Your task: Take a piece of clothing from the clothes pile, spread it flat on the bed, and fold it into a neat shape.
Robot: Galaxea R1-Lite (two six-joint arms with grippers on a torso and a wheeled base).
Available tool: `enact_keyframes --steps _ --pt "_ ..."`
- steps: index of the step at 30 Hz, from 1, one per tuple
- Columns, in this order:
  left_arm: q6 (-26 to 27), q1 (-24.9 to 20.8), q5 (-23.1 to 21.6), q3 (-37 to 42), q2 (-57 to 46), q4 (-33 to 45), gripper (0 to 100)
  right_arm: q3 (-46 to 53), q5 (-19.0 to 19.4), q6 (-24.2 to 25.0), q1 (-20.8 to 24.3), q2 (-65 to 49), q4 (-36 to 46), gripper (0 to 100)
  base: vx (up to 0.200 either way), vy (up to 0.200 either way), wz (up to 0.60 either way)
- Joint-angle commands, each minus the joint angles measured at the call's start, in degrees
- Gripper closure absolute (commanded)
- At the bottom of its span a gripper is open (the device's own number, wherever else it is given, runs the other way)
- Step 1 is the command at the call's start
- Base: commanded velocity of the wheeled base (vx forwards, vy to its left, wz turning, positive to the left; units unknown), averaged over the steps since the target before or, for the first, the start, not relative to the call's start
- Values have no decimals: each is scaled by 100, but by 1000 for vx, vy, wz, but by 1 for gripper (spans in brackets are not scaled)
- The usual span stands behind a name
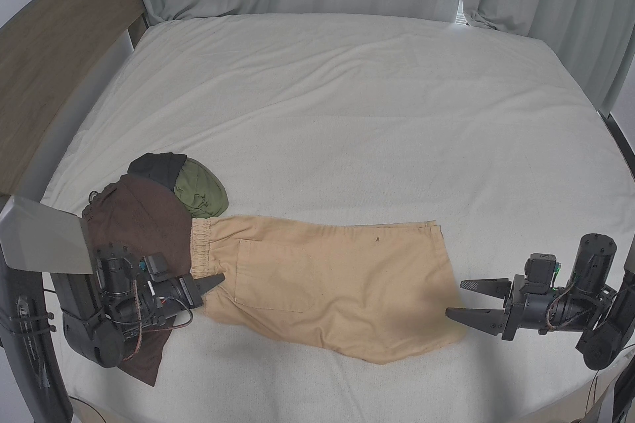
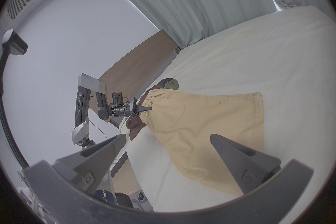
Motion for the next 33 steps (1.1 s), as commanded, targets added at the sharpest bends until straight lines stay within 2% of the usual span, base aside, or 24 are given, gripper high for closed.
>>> enact_keyframes --steps 1,5,12,13,15,18,21,25,33 --pt "136 267 -107 126 -155 -8 100 -2 2 1 6 15 -3 0 0 0 0" --pt "303 522 -423 275 -269 -8 100 -2 2 -8 15 59 -3 0 0 0 0" --pt "364 830 -590 398 -348 -8 100 -2 2 -8 24 68 -3 0 0 0 0" --pt "382 1050 -757 460 -401 -8 100 -2 2 -8 24 68 -3 0 0 0 0" --pt "417 1137 -836 468 -436 -8 100 -2 2 -8 24 68 -3 0 0 0 0" --pt "698 1480 -1109 512 -453 -8 100 -2 2 -8 24 68 -3 0 0 0 0" --pt "891 1638 -1276 565 -453 -8 100 -2 2 -8 33 68 -3 0 0 0 0" --pt "909 1638 -1311 591 -453 -8 100 -2 2 -8 33 68 -3 0 0 0 0" --pt "927 926 -1206 486 -489 -8 100 -2 2 -8 24 68 -3 0 0 0 0"
